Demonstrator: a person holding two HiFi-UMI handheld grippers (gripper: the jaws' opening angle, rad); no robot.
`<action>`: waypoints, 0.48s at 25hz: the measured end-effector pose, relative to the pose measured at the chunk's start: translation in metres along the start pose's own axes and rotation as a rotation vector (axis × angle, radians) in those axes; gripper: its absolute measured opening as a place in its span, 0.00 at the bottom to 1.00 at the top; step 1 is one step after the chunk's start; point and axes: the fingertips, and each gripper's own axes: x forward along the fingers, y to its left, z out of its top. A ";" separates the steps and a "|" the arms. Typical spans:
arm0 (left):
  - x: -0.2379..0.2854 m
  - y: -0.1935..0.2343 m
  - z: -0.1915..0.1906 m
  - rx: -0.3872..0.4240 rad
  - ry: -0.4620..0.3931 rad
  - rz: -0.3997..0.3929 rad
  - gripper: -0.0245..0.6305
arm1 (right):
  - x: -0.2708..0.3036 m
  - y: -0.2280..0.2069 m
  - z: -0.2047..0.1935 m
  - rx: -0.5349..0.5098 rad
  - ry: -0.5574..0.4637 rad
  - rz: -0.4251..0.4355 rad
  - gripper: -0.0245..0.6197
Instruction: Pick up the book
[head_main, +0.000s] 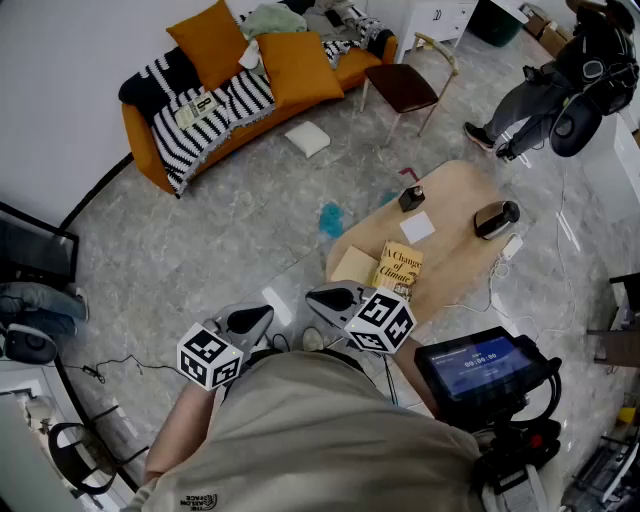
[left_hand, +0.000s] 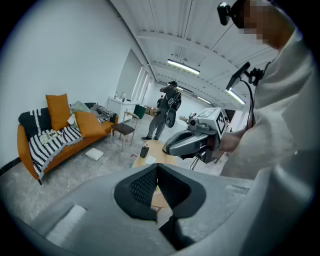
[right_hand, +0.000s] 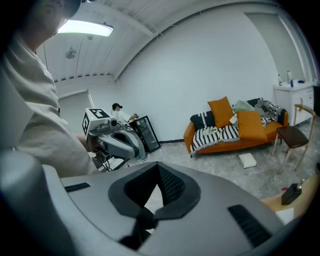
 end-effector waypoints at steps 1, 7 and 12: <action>-0.001 0.000 0.001 -0.001 -0.004 -0.001 0.05 | 0.001 0.002 0.001 -0.007 0.009 0.003 0.06; -0.012 0.007 -0.001 -0.030 -0.014 0.014 0.05 | 0.018 0.011 0.005 -0.044 0.059 0.037 0.06; -0.021 0.045 -0.005 -0.073 -0.037 0.024 0.05 | 0.054 0.004 0.019 -0.056 0.069 0.056 0.06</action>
